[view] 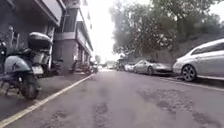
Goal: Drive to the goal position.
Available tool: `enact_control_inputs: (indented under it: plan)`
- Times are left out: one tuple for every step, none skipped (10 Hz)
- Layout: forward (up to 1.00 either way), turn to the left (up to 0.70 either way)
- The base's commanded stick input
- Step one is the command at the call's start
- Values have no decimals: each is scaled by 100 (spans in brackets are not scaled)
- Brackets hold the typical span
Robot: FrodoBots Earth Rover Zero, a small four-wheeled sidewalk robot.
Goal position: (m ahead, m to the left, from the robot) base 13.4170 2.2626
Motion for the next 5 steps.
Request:
enact_control_inputs:
  plan:
    - [70, 0]
    - [70, 0]
    - [70, 0]
    - [70, 0]
    - [70, 0]
